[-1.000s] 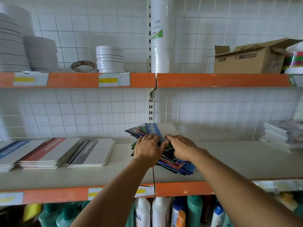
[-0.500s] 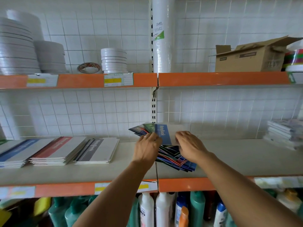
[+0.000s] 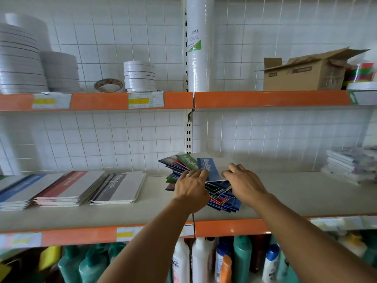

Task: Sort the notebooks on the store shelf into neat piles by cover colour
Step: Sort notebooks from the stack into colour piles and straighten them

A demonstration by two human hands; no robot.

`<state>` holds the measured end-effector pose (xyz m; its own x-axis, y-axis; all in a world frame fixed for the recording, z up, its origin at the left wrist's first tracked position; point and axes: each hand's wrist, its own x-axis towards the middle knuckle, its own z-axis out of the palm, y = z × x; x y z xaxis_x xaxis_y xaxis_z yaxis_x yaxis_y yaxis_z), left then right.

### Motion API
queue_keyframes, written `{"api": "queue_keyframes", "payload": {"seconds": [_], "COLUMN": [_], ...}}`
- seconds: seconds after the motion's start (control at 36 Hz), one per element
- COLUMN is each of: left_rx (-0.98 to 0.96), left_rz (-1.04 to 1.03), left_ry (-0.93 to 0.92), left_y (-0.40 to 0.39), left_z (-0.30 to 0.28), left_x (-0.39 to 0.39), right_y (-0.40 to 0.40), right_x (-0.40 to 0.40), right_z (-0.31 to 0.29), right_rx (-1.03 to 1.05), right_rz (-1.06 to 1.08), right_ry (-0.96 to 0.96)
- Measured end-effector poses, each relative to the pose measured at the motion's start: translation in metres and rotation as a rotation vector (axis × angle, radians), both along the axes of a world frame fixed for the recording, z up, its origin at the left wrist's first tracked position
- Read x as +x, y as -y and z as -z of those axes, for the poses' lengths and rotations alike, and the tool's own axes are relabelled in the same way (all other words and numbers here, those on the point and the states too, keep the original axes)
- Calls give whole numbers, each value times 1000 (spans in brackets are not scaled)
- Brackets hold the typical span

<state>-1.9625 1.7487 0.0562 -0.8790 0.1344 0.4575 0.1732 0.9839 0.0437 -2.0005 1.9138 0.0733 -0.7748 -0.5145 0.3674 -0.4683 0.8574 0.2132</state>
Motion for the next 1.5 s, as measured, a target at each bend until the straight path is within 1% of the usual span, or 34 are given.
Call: {"api": "queue_keyframes", "payload": {"seconds": [0.06,0.11,0.17,0.28,0.36,0.42,0.53,0.64,0.75,0.81,0.92,1.03,1.14,1.19,1.22,1.28,1.36,1.5], "left_rx": [61,97,53,-106,-189,-206,-166,-209,-288,-318,-307,-252,-170,-165,-134,-148,-180,-160], "left_rz": [-1,-15,-44,-122,-166,-176,-151,-183,-179,-199,-250,-256,-249,-242,-236,-244,-280,-327], "left_ry": [37,68,83,42,19,9,6,30,12,32,56,-39,-84,-164,-162,-115,-108,-100], "left_y": [-2,0,3,11,12,9,-2,-9,-12,-12,-4,12,32,44,50,66,86,126], "left_z": [4,7,7,4,1,-2,-11,-16,-15,-16,-18,-15,-9,-8,-9,-6,-2,2], "left_x": [-1,-2,-3,-6,-8,-8,-7,-3,-3,-2,7,26,46,59,66,79,100,135], "right_y": [-7,-16,-25,-33,-35,-35,-34,-38,-40,-40,-41,-35,-18,-8,-2,12,36,79], "right_x": [0,-1,1,5,7,7,7,6,8,8,7,4,-1,-3,-3,1,8,21], "right_z": [1,2,-1,-8,-10,-9,-8,-7,-9,-9,-5,1,9,13,15,18,20,19], "right_rx": [38,34,14,-2,-24,-39,-41,-76,-109,-112,-127,-173,-225,-253,-291,-331,-314,-304], "right_rz": [19,51,86,98,101,88,63,51,43,32,-3,-62,-130,-167,-196,-239,-280,-328], "right_ry": [-8,-23,-30,-24,7,16,7,-23,-5,12,33,12,-24,-22,-39,-72,-94,-88]}}
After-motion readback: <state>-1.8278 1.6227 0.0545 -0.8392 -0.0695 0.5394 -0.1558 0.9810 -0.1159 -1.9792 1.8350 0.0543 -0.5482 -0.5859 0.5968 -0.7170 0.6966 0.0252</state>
